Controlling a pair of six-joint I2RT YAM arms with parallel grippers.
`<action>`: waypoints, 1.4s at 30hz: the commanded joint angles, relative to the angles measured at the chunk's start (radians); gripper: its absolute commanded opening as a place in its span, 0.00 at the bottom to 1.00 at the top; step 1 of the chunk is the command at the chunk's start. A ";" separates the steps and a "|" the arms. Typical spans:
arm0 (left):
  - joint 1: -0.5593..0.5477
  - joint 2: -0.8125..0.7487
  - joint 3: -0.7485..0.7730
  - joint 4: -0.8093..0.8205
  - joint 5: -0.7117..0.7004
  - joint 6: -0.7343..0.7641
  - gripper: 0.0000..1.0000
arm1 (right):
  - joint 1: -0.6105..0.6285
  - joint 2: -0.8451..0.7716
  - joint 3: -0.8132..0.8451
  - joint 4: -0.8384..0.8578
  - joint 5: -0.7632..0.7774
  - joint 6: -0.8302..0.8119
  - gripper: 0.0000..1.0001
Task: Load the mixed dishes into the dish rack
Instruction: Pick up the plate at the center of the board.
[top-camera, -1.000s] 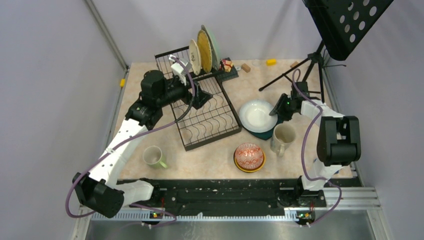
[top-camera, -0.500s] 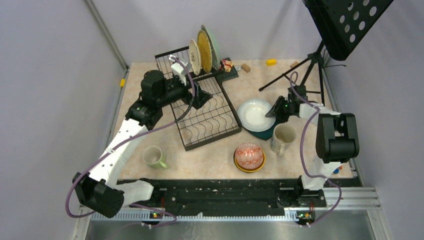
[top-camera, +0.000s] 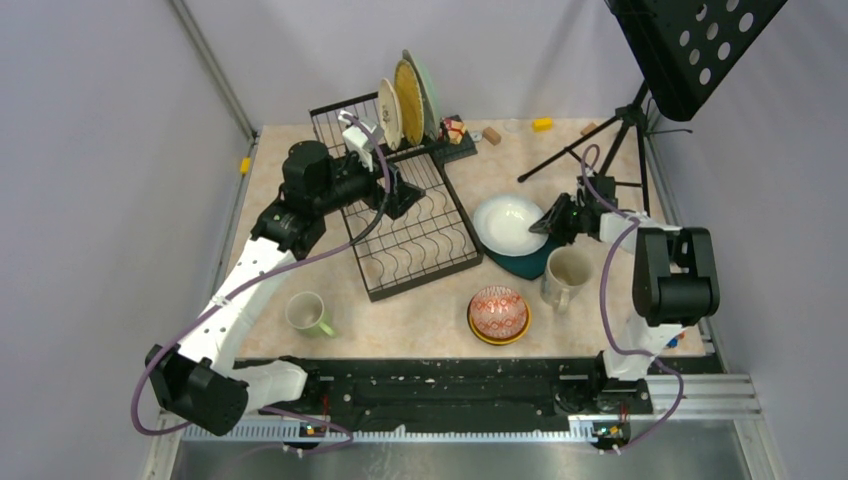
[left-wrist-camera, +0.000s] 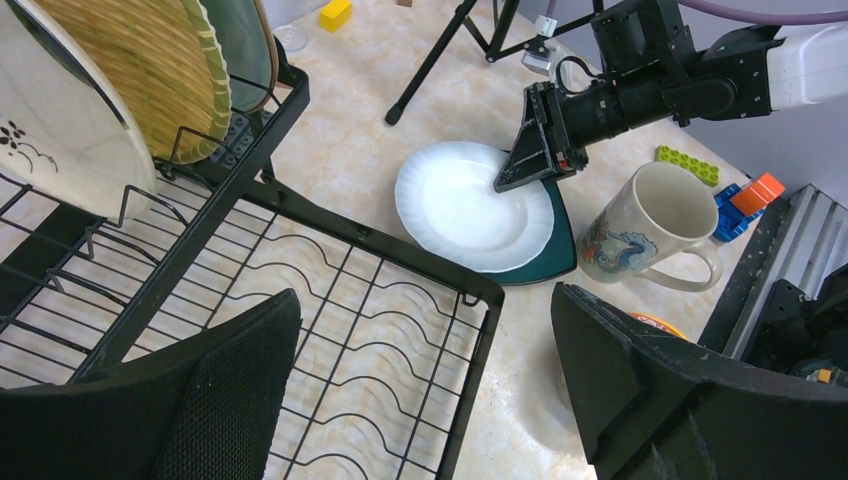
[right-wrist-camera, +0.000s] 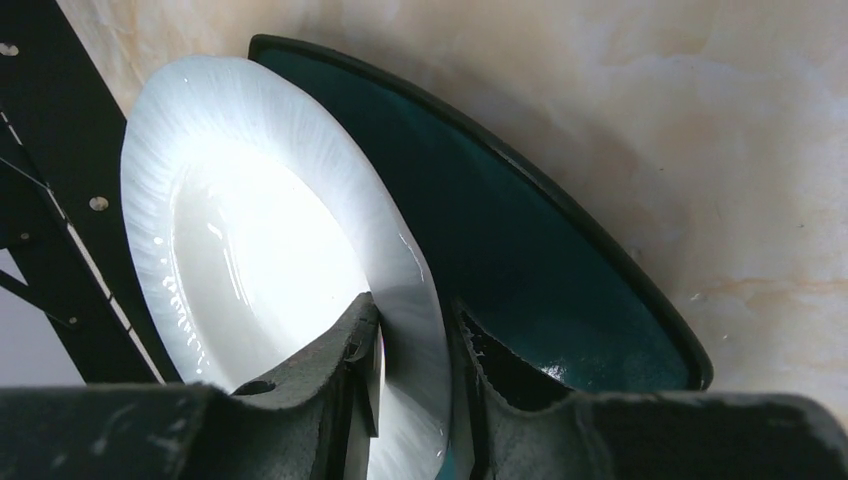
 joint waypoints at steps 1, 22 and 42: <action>-0.002 -0.013 -0.007 0.018 -0.010 0.009 0.99 | 0.002 -0.068 0.000 0.032 -0.006 0.003 0.08; -0.002 -0.014 -0.011 0.027 -0.001 -0.002 0.99 | 0.003 -0.271 0.061 -0.063 0.058 -0.027 0.00; -0.002 -0.045 -0.039 0.073 -0.061 -0.022 0.99 | 0.002 -0.521 0.097 -0.104 0.186 -0.053 0.00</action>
